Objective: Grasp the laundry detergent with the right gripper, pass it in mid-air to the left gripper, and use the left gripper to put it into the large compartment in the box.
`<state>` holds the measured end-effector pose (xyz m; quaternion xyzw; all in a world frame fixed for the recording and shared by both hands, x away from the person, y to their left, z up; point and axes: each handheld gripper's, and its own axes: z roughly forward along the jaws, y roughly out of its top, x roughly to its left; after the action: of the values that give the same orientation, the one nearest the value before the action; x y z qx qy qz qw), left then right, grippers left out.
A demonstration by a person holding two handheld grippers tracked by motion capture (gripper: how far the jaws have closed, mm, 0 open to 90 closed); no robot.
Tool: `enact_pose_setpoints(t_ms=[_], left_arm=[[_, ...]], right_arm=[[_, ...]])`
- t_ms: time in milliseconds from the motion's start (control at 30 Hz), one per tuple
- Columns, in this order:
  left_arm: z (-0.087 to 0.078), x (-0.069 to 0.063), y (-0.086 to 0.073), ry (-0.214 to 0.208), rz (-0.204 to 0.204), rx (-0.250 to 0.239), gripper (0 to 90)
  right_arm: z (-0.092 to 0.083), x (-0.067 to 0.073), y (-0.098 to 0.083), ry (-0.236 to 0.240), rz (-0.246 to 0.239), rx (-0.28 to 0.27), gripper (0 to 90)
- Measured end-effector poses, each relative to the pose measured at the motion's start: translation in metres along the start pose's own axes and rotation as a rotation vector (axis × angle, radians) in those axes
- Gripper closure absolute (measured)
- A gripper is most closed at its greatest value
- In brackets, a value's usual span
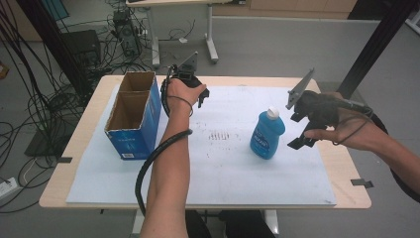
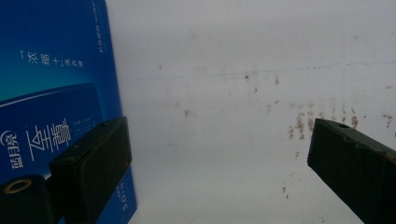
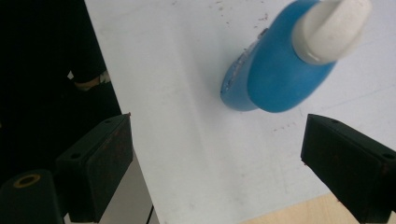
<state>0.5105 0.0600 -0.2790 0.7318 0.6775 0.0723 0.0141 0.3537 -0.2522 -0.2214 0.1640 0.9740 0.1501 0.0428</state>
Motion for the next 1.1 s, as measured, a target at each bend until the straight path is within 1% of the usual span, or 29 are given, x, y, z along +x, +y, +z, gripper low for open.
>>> enact_pose_setpoints(t_ms=[33, 67, 133, 167, 200, 233, 300, 433, 467, 600, 667, 700, 733, 767, 800, 867, 1000, 1033, 1100], left_arm=[[0.000, 0.000, 0.000, 0.000, -0.001, 0.000, 6.6], [-0.001, 0.000, 0.000, 0.000, 0.001, 0.000, 6.6], [-0.002, 0.000, -0.001, -0.002, 0.000, -0.004, 6.6], [-0.003, 0.000, -0.001, -0.003, 0.003, -0.006, 6.6], [-0.003, 0.000, -0.001, -0.003, 0.003, -0.006, 6.6], [-0.004, 0.000, -0.002, -0.003, 0.003, -0.008, 6.6], [-0.004, 0.000, -0.002, -0.004, 0.006, -0.008, 6.6], [-0.007, 0.002, -0.003, -0.003, 0.002, -0.015, 6.6], [-0.008, 0.002, -0.003, -0.002, 0.004, -0.014, 6.6], [-0.009, 0.004, -0.004, -0.004, 0.001, -0.017, 6.6], [-0.010, 0.005, -0.004, -0.002, 0.000, -0.018, 6.6], [-0.010, 0.005, -0.004, -0.002, 0.000, -0.018, 6.6], [-0.010, 0.006, -0.004, -0.003, 0.000, -0.018, 6.6], [-0.010, 0.006, -0.004, -0.003, 0.004, -0.016, 6.6], [-0.010, 0.006, -0.005, -0.001, 0.003, -0.017, 6.6], [-0.010, 0.007, -0.005, 0.011, 0.007, -0.017, 6.6], [-0.009, 0.008, -0.005, 0.015, 0.006, -0.015, 6.6], [-0.009, 0.008, -0.005, 0.014, 0.005, -0.014, 6.6], [-0.008, 0.008, -0.006, 0.012, 0.008, -0.012, 6.6]], right_arm=[[-0.001, -0.002, -0.004, -0.013, 0.022, -0.010, 8.6], [-0.001, -0.002, -0.004, -0.013, 0.022, -0.010, 8.6], [-0.001, -0.003, -0.009, -0.024, 0.044, -0.024, 8.5], [0.000, -0.004, -0.013, -0.034, 0.064, -0.031, 8.2], [0.000, -0.004, -0.013, -0.034, 0.064, -0.031, 8.2], [0.001, -0.005, -0.017, -0.046, 0.086, -0.041, 7.8], [0.001, -0.005, -0.019, -0.049, 0.096, -0.047, 7.6], [0.005, -0.007, -0.029, -0.063, 0.148, -0.072, 6.3], [0.005, -0.007, -0.029, -0.063, 0.148, -0.072, 6.3], [0.006, -0.009, -0.036, -0.078, 0.180, -0.107, 4.8], [0.008, -0.009, -0.040, -0.062, 0.193, -0.130, 3.9], [0.008, -0.009, -0.040, -0.062, 0.193, -0.130, 3.9], [0.009, -0.009, -0.041, -0.061, 0.197, -0.141, 3.9], [0.009, -0.009, -0.043, -0.063, 0.208, -0.148, 3.8], [0.010, -0.010, -0.044, -0.070, 0.215, -0.150, 3.8], [0.014, -0.010, -0.048, -0.081, 0.236, -0.173, 3.9], [0.018, -0.009, -0.052, -0.103, 0.252, -0.189, 3.6], [0.020, -0.008, -0.055, -0.107, 0.265, -0.202, 3.4], [0.022, -0.008, -0.056, -0.111, 0.272, -0.207, 3.4]])
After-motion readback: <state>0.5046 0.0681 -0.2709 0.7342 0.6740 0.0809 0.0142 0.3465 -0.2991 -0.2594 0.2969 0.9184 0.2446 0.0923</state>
